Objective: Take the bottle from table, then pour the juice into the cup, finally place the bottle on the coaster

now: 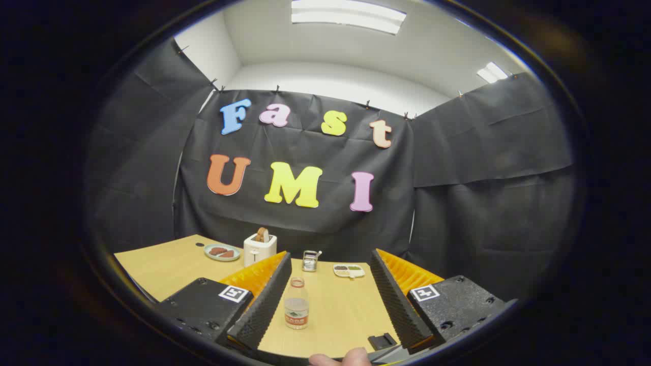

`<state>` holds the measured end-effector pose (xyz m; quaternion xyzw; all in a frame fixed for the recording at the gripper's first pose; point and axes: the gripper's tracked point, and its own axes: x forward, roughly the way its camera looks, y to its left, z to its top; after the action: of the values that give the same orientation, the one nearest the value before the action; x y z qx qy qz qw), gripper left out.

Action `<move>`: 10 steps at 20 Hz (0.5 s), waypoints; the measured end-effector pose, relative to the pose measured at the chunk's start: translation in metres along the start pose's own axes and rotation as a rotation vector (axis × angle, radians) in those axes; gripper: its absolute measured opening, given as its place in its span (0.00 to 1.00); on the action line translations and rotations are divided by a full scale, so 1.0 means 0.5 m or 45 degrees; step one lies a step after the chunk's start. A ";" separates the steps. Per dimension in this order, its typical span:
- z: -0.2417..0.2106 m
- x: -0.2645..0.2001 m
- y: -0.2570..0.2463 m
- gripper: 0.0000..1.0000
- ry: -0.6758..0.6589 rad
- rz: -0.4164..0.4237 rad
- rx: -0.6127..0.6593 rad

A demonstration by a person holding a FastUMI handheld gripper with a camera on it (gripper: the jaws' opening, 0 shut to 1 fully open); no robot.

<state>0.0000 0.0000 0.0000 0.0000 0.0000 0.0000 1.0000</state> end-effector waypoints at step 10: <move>0.006 0.001 -0.002 1.00 0.000 -0.007 0.002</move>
<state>0.0007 -0.0008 0.0028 0.0010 0.0001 -0.0028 1.0000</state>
